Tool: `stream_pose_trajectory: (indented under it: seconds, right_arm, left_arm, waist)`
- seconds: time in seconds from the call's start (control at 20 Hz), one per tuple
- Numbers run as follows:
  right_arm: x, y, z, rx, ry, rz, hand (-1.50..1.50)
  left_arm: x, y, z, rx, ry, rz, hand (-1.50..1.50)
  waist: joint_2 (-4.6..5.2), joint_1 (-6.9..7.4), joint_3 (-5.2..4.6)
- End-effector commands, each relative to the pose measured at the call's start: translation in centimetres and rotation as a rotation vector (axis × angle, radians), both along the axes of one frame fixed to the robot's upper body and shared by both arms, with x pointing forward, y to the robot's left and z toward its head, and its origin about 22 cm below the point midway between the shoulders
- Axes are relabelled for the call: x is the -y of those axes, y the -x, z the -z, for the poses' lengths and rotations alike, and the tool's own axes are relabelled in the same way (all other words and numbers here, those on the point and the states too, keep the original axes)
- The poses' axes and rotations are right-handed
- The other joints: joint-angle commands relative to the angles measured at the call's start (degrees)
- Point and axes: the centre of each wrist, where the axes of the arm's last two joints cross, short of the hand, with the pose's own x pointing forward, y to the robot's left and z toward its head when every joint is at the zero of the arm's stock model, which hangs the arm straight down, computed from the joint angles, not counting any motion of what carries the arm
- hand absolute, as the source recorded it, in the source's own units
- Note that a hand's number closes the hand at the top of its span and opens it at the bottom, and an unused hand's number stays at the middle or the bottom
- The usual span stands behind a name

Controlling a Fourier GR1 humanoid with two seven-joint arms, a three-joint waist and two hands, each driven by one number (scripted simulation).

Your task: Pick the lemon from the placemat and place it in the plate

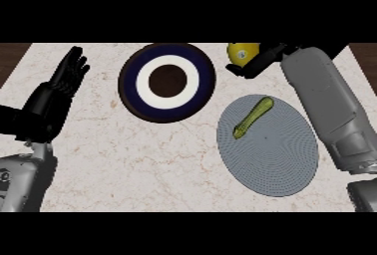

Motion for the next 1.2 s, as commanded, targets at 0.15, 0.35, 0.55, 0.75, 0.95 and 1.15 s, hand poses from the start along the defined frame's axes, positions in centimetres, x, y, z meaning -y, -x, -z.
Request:
stream_pose_trajectory:
  seconds: [0.15, 0.35, 0.55, 0.75, 0.95, 1.15]
  right_arm:
    - [-8.0, 0.1, 0.9, -0.068, 0.001, -0.040, 1.50]
    - [-10.0, 0.5, 2.5, -0.063, 0.068, -0.002, 1.50]
    - [-13.5, 1.2, 2.3, -0.040, 0.106, 0.038, 1.50]
    - [-13.2, 1.5, 4.1, -0.021, 0.200, 0.039, 1.50]
    - [-13.1, 1.3, 4.0, -0.195, 0.097, 0.118, -1.50]
    - [-12.6, 1.5, 5.1, -0.239, 0.087, 0.048, -1.50]
  left_arm:
    - [-0.6, 0.8, 1.0, 0.014, 0.000, -0.011, 0.00]
    - [-1.6, 0.3, -1.1, 0.017, -0.013, 0.013, 0.00]
    - [1.0, -0.6, 0.1, 0.010, -0.011, 0.034, 0.00]
    - [1.1, -0.3, -1.1, 0.012, -0.012, 0.069, 0.00]
    - [2.0, -0.3, -0.3, 0.016, -0.011, 0.091, 0.00]
    - [2.8, -1.8, -0.4, 0.024, -0.014, 0.082, 0.00]
  waist:
    - [0.12, 0.29, -0.03]
    - [0.43, 0.96, -0.03]
    - [0.63, 1.43, -0.06]
    - [1.03, 3.71, -0.08]
    - [1.20, 5.60, -0.10]
    - [1.73, 5.35, -0.08]
